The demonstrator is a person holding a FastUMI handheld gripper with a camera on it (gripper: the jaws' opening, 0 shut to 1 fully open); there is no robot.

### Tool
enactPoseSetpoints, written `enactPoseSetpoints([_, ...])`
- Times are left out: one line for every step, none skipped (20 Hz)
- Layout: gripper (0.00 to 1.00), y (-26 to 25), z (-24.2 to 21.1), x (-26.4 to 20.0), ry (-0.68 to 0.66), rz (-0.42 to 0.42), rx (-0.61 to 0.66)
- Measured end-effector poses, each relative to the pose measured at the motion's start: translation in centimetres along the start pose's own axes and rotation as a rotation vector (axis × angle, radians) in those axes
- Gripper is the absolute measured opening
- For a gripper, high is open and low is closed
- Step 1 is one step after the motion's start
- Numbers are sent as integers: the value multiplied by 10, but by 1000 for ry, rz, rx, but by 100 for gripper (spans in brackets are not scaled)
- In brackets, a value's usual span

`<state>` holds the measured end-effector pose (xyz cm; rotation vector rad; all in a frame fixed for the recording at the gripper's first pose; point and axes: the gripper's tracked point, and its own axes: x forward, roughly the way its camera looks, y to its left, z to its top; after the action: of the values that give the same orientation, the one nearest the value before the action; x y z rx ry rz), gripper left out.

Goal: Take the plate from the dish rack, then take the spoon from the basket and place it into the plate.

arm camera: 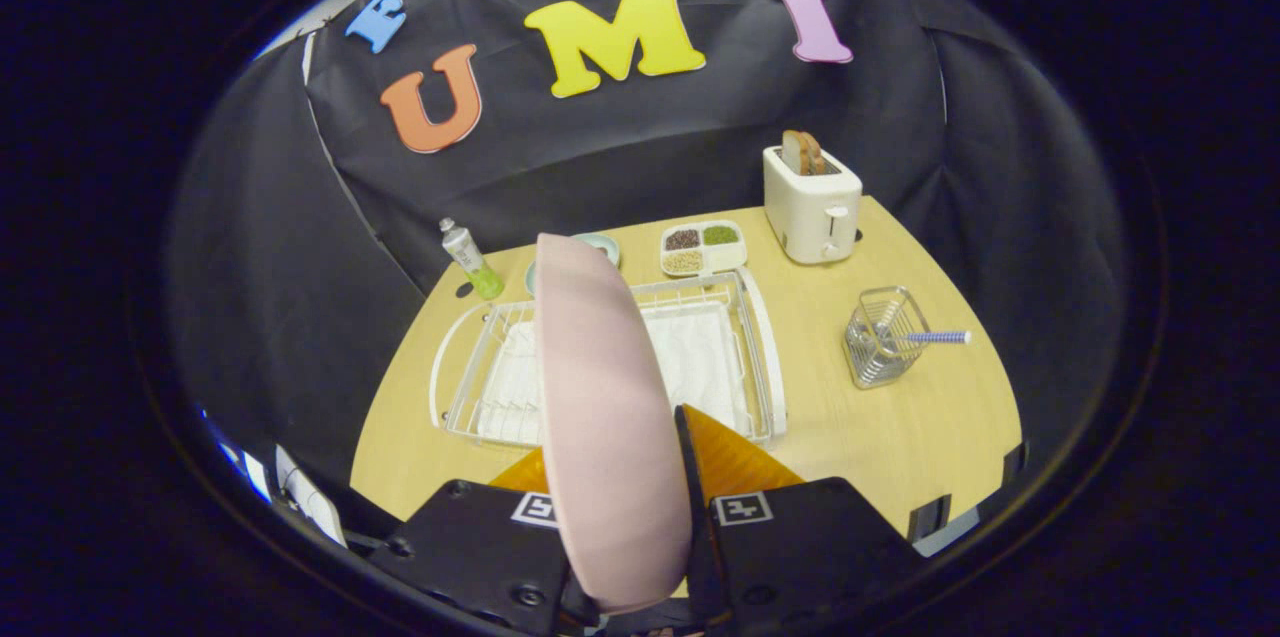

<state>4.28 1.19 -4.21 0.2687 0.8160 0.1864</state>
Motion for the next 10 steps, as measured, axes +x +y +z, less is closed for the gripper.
enactPoseSetpoints([40, -8, -18, 0, 14, 26, 20])
enactPoseSetpoints([40, -14, -37, 2, 38, 55, 44])
enactPoseSetpoints([40, -20, -53, 6, 57, 78, 73])
enactPoseSetpoints([40, -27, -71, 12, 87, 103, 101])
enactPoseSetpoints([40, -30, -85, 19, 111, 125, 124])
enactPoseSetpoints([40, -33, -97, 28, 132, 146, 142])
enactPoseSetpoints([40, -36, -109, 35, 149, 165, 159])
enactPoseSetpoints([40, -38, -119, 43, 169, 185, 173])
enactPoseSetpoints([40, -36, -129, 51, 189, 207, 188])
enactPoseSetpoints([40, -36, -136, 59, 203, 226, 210])
